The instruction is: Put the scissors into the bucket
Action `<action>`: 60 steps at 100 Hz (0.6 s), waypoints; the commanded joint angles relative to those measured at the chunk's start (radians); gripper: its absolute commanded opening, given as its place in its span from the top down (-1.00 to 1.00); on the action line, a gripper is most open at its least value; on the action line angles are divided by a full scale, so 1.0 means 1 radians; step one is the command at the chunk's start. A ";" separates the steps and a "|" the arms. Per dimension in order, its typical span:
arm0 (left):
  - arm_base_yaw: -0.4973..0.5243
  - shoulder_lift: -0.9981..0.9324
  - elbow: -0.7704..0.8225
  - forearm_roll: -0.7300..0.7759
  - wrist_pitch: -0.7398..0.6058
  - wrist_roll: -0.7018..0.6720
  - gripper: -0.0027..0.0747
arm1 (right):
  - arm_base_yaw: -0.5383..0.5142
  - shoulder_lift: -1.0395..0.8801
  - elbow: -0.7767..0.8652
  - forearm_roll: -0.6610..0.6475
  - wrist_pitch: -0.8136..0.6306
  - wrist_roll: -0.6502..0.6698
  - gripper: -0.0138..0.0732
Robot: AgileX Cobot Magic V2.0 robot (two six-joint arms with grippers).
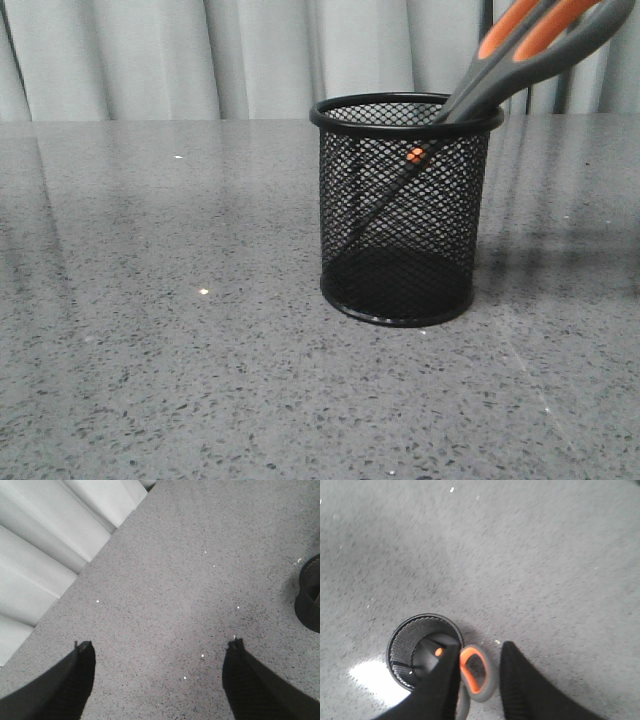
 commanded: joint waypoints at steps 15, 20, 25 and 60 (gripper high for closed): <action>0.004 -0.025 -0.029 -0.019 0.008 -0.021 0.38 | -0.011 -0.113 -0.004 -0.038 -0.140 0.028 0.82; 0.004 -0.026 -0.029 -0.019 0.015 -0.046 0.74 | -0.011 -0.145 0.026 -0.047 -0.192 0.030 0.82; 0.004 -0.033 -0.024 -0.019 0.015 -0.055 0.98 | -0.011 -0.180 0.067 -0.063 -0.241 0.048 0.82; 0.004 -0.293 0.342 -0.072 -0.394 -0.135 0.98 | -0.011 -0.506 0.462 -0.139 -0.595 0.108 0.82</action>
